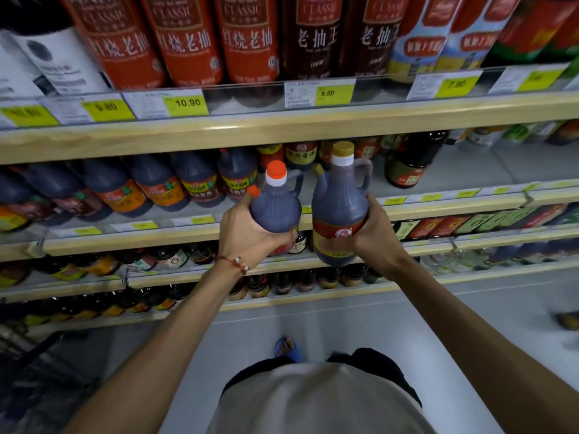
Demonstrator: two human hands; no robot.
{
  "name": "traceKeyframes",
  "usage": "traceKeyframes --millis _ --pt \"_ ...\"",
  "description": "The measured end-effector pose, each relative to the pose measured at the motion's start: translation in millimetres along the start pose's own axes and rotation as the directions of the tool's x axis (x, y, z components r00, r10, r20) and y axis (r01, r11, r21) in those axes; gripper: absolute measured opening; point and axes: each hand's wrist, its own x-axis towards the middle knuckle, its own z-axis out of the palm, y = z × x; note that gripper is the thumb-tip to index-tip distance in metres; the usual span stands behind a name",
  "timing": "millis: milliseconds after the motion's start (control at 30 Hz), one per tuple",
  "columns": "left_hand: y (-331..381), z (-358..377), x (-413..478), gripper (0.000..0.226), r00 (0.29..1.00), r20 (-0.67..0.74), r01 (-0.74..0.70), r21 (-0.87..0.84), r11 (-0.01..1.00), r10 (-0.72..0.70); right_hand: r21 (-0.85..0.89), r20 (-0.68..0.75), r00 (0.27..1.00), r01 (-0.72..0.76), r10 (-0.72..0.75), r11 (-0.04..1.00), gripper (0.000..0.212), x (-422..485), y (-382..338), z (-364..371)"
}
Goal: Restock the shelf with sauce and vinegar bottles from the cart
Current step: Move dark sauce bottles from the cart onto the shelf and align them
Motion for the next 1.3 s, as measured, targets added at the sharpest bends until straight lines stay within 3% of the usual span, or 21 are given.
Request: traceKeyframes --millis 267,400,567,733,900,1067,1300 --pt "3 18 31 0.082 0.974 -0.174 -0.165 -0.102 0.981 0.146 -0.014 0.013 0.997 0.078 -0.077 0.997 0.100 33 2 -5" --pt "-6 25 48 0.079 0.957 -0.147 -0.259 -0.044 0.965 0.250 0.011 0.003 0.993 0.121 -0.121 0.993 0.104 43 5 -3" --pt "-14 41 64 0.088 0.952 -0.159 -0.271 -0.038 0.962 0.262 0.037 -0.009 0.986 0.166 -0.166 0.985 0.104 53 17 -2" --pt "-21 55 85 0.091 0.958 -0.154 -0.251 -0.043 0.967 0.242 0.079 -0.039 0.984 0.178 -0.176 0.981 0.100 60 32 -3" --pt "-33 69 105 0.075 0.980 -0.125 -0.159 -0.007 0.987 0.157 0.103 -0.054 0.983 0.183 -0.178 0.978 0.097 64 41 -5" --pt "-40 77 117 0.096 0.996 -0.062 -0.066 -0.019 0.998 0.065 0.072 -0.040 0.980 0.197 -0.194 0.978 0.094 66 46 -5" --pt "-44 78 126 0.096 1.000 -0.024 0.010 -0.151 0.988 -0.014 0.055 -0.016 0.983 0.183 -0.182 0.982 0.090 68 52 1"
